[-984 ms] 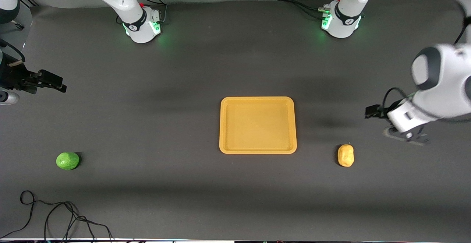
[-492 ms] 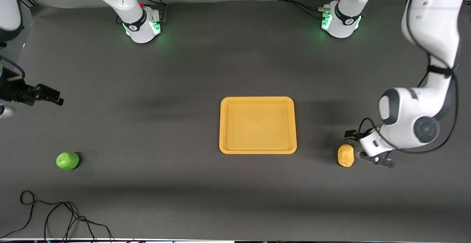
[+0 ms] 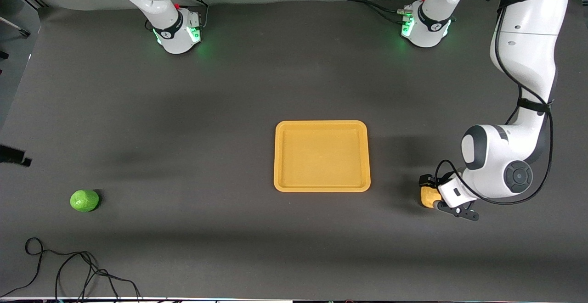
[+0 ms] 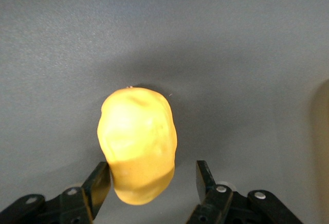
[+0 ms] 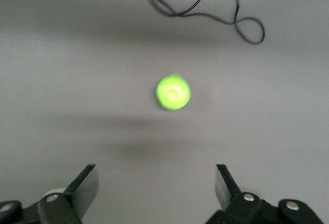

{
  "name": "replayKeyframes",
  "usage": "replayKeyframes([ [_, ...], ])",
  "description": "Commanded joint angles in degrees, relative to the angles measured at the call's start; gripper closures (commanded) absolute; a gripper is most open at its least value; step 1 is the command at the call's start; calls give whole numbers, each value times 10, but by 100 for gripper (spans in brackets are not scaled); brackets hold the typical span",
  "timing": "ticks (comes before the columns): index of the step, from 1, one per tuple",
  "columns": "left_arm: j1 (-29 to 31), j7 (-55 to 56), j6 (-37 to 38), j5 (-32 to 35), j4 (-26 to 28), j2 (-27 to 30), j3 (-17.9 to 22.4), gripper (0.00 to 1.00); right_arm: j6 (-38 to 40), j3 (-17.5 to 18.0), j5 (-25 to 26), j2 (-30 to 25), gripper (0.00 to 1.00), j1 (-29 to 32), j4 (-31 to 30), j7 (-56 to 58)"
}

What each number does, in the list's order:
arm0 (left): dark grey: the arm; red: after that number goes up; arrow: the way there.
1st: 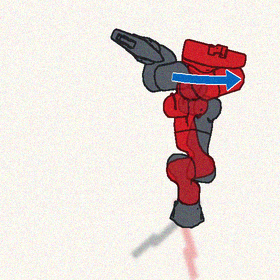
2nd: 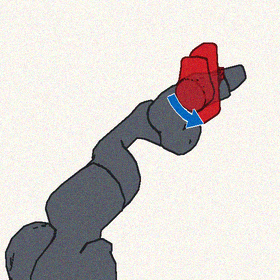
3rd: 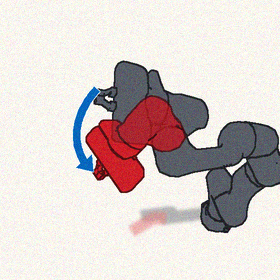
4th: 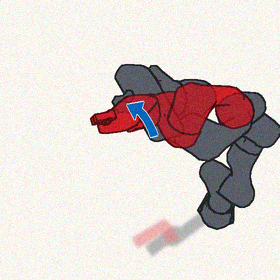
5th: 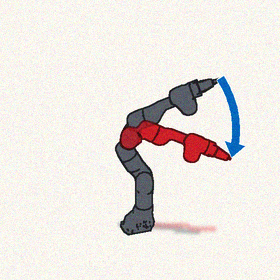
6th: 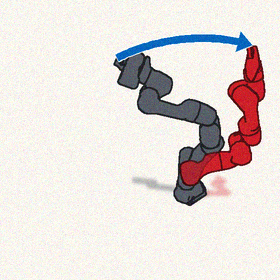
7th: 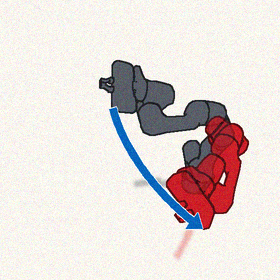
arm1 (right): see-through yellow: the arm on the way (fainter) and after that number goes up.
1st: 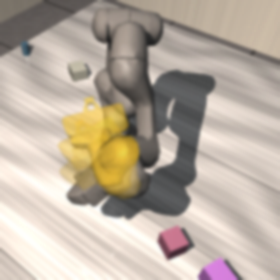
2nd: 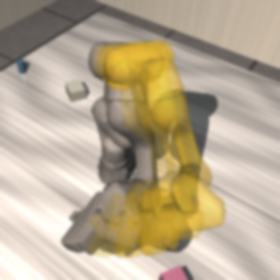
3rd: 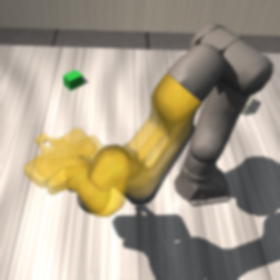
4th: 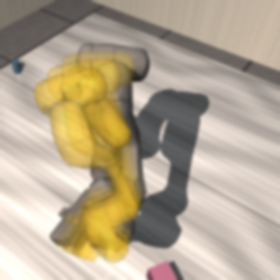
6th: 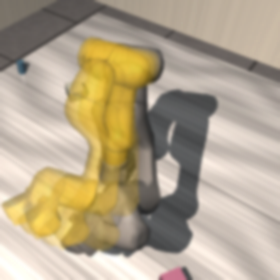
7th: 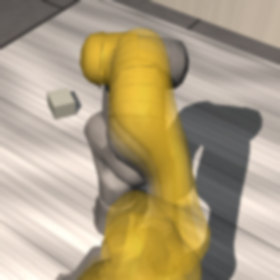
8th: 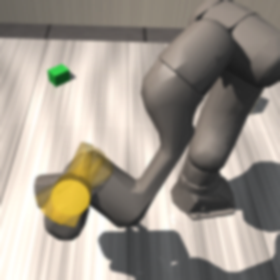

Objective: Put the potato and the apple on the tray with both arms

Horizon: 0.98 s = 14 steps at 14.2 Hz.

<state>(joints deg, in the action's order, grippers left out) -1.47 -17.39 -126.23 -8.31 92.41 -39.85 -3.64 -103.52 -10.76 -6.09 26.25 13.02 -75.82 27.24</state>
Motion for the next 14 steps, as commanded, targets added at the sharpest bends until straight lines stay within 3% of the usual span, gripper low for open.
replayKeyframes([
  [1, -2, -2, -1, -3, -19, -17, 2, 36, 17, 0, -16, 71, 0, 0, 91, 16],
  [3, -3, 1, -26, -5, -19, -29, 2, 45, -18, 1, -39, 77, 0, -2, 59, 11],
  [5, -3, 11, -18, -11, -25, -22, 1, 69, -91, 1, -70, 78, 0, -8, -5, 10],
  [8, -15, 138, -12, -36, -50, -15, -41, 70, -197, 4, -97, 93, 0, -14, -73, 10],
  [11, -34, 268, 15, -36, -45, 13, -97, 71, -236, 5, -128, 143, 0, -14, -72, 10],
  [14, -81, 381, 66, -32, -38, 30, -111, 71, -265, 5, -130, 173, 0, -14, -72, 11],
])
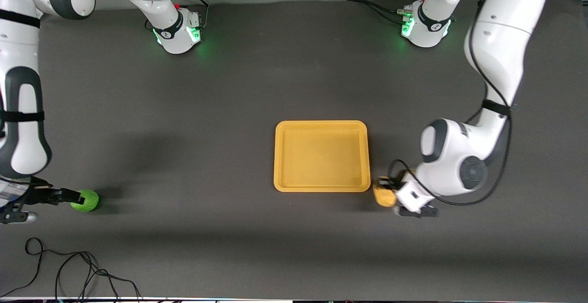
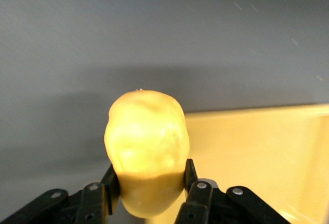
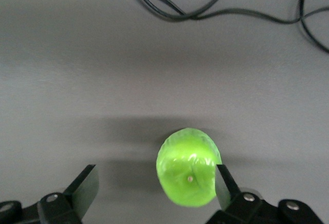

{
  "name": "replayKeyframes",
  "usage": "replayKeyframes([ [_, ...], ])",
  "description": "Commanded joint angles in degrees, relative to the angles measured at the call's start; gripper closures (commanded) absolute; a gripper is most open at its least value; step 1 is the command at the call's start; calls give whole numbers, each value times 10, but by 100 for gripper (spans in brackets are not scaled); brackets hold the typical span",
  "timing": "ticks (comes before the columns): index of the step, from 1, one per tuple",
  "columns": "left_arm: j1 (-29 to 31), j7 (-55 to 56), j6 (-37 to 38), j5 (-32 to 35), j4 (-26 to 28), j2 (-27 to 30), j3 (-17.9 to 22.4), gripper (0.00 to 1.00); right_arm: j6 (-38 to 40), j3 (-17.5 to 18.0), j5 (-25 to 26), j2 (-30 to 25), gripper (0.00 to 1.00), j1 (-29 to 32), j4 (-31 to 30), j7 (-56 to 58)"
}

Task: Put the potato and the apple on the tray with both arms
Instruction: 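Carry the potato onto the tray while the right gripper grasps the apple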

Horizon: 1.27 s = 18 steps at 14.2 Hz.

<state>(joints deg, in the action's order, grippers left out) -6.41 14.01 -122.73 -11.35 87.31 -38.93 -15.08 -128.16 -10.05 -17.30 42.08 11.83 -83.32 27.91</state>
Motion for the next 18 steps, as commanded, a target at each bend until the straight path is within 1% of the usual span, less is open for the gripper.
replayKeyframes([
  [1, -46, 91, 40, 1, 21, 20, 5, 70, -32, -2, -19, 25, 0, -2, 4, 4],
  [3, -64, 125, 33, 2, 52, 19, 5, 70, -45, -1, -20, 43, 0, -1, 4, 3],
  [4, -67, 128, 33, 2, 56, 17, 5, 70, -51, -1, -21, 49, 0, 2, 4, 3],
  [7, -70, 134, 67, 6, 65, 20, 7, 70, -51, -1, -20, 54, 0, 3, 3, 4],
  [8, -69, 137, 75, 27, 66, 20, 8, 68, -51, -2, -20, 60, 0, 5, 3, 4],
  [9, -69, 147, 72, 45, 66, 17, 7, 62, -51, -2, -20, 64, 0, 6, 3, 5],
  [10, -70, 152, 67, 50, 66, 14, 7, 39, -52, -2, -20, 67, 0, 8, 4, 6],
  [11, -70, 152, 64, 51, 66, 11, 7, 11, -51, -2, -20, 67, 0, 8, 4, 7],
  [12, -70, 150, 62, 51, 65, 11, 7, 1, -52, -2, -20, 67, 0, 8, 4, 7],
  [14, -70, 150, 61, 51, 65, 12, 7, 0, -51, -2, -20, 68, 0, 8, 4, 8],
  [15, -65, 146, 72, 51, 63, 18, 7, 0, -51, -2, -20, 67, 0, 9, 4, 8],
  [17, -60, 143, 102, 51, 61, 48, 8, 0, -51, -2, -20, 67, 0, 9, 4, 9],
  [18, -49, 142, 127, 51, 60, 68, 9, 0, -51, -2, -18, 67, 16, 9, 4, 12],
])
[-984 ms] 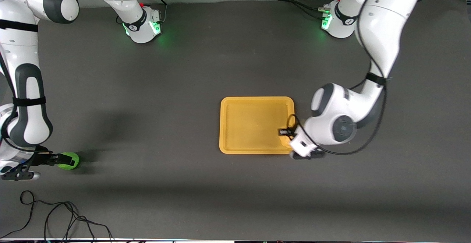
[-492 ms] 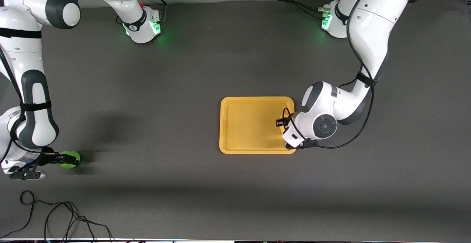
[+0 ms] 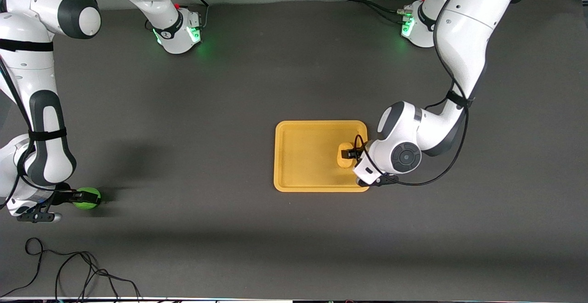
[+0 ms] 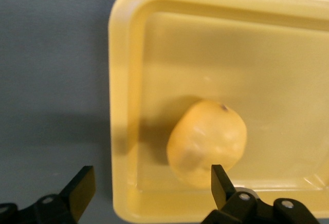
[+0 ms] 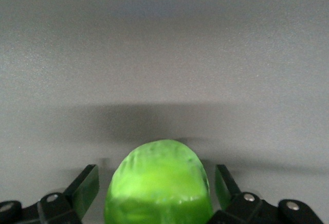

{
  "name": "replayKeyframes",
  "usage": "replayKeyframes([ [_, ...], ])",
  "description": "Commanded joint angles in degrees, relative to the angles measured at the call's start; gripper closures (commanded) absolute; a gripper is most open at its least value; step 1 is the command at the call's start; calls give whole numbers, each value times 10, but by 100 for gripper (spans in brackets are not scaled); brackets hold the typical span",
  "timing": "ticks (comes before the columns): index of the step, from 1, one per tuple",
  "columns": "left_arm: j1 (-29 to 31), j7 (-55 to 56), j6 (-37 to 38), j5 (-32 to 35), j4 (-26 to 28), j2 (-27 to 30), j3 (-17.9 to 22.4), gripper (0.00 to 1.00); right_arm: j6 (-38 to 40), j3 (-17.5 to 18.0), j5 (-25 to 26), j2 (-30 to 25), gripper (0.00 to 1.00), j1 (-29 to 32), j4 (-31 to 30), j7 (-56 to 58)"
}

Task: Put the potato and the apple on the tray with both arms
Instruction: 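Release the potato on the tray and withdraw the left gripper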

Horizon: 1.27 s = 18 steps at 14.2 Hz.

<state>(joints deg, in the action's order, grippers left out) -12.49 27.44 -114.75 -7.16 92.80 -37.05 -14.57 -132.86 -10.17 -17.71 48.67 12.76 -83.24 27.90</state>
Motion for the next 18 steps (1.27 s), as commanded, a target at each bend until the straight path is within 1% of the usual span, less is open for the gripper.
replayKeyframes([
  [1, 38, -4, 75, 9, 5, 72, 2, 0, -2, -1, -9, -1, 59, -1, 2, 25],
  [2, 66, -32, 113, 9, 5, 99, 2, 0, 0, -1, -9, -4, 74, -1, 3, 36],
  [3, 95, -70, 148, 8, 5, 125, 2, 0, 7, -2, -8, -10, 78, -2, 4, 35],
  [4, 128, -108, 180, 8, 4, 152, 2, 0, 33, -6, -7, -25, 78, -8, 4, 33],
  [5, 160, -144, 200, 8, 3, 177, 2, 0, 70, -7, 0, -54, 78, -11, 5, 30],
  [7, 222, -213, 220, 8, -8, 217, 2, 0, 131, -6, 59, -115, 78, -12, 9, 9],
  [9, 261, -257, 264, 9, -35, 234, 3, 0, 212, -6, 107, -184, 78, -30, 13, -32],
  [11, 290, -287, 302, 10, -66, 240, 3, 0, 290, -6, 132, -252, 78, -60, 11, -74],
  [14, 311, -330, 301, 11, -76, 272, 4, 0, 372, -6, 135, -310, 78, -117, 8, -166],
  [15, 314, -345, 299, 26, -75, 286, 4, 0, 388, -5, 135, -320, 78, -146, 8, -208],
  [16, 314, -371, 292, 67, -69, 303, 3, 0, 399, -4, 134, -328, 78, -177, 8, -253],
  [17, 314, -400, 288, 83, -67, 316, 3, 0, 402, -4, 131, -335, 78, -213, 9, -305],
  [18, 319, -414, 285, 83, -64, 327, 7, 0, 402, -3, 129, -335, 78, -249, 11, -356],
])
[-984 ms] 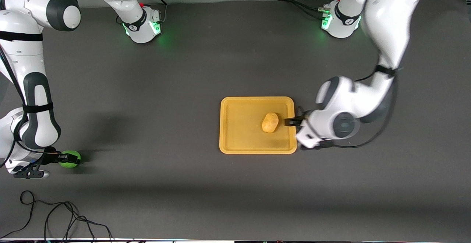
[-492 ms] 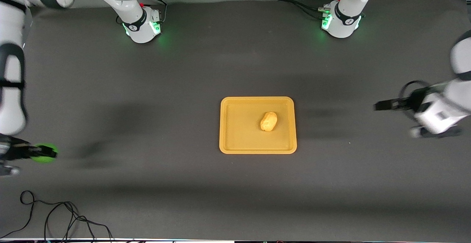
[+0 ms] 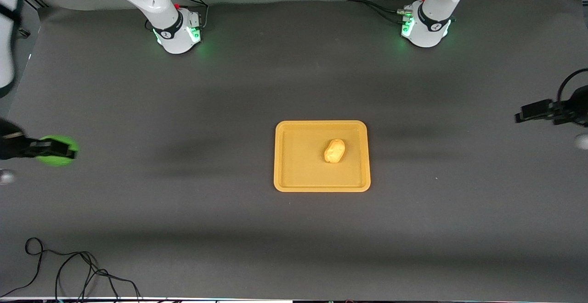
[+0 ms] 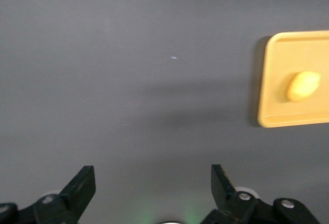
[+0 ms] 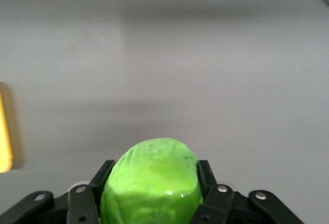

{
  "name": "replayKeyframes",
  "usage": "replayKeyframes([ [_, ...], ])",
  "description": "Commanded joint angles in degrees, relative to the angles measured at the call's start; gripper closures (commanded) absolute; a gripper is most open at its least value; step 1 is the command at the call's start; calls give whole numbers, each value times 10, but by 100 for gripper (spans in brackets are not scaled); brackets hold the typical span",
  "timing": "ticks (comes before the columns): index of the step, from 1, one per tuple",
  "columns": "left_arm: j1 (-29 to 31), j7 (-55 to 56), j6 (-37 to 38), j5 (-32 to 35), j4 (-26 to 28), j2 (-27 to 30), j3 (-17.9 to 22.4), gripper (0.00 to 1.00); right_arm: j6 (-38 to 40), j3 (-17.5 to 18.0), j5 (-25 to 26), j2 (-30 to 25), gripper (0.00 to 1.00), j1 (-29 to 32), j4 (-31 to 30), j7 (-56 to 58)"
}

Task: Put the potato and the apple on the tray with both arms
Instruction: 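Carry the green apple with the right gripper over the tray, then lower the apple onto the tray beside the potato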

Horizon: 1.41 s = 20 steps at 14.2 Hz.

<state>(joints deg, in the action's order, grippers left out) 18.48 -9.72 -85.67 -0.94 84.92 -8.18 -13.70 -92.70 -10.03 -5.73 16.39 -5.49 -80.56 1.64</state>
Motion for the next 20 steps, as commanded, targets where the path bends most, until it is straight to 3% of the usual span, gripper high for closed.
replayKeyframes([
  [1, 17, -44, -12, 19, 23, 54, -1, 0, -1, -3, 7, -11, 78, -100, -14, -138],
  [3, 16, -43, -41, 18, 56, 96, -1, 0, -19, -2, -7, -3, 78, -167, -7, -244],
  [6, 9, -23, -64, 19, 67, 111, -5, 0, -63, -2, -14, 37, 78, -265, 17, -404],
  [8, 5, -28, -87, 19, 105, 145, -7, 0, -85, -2, -13, 78, 78, -318, 41, -499],
  [10, -2, -30, -85, 19, 96, 134, -9, 0, -120, -2, -13, 129, 78, -362, 69, -571],
  [13, -11, -26, -79, 19, 49, 83, -11, 0, -212, -2, -11, 206, 78, -413, 74, -611],
  [17, -17, -24, -58, 20, 48, 76, -11, 0, -334, -2, -9, 303, 77, -437, 70, -625],
  [20, -19, -22, -56, 20, 48, 75, -11, 0, -368, -2, -8, 339, 76, -439, 69, -631],
])
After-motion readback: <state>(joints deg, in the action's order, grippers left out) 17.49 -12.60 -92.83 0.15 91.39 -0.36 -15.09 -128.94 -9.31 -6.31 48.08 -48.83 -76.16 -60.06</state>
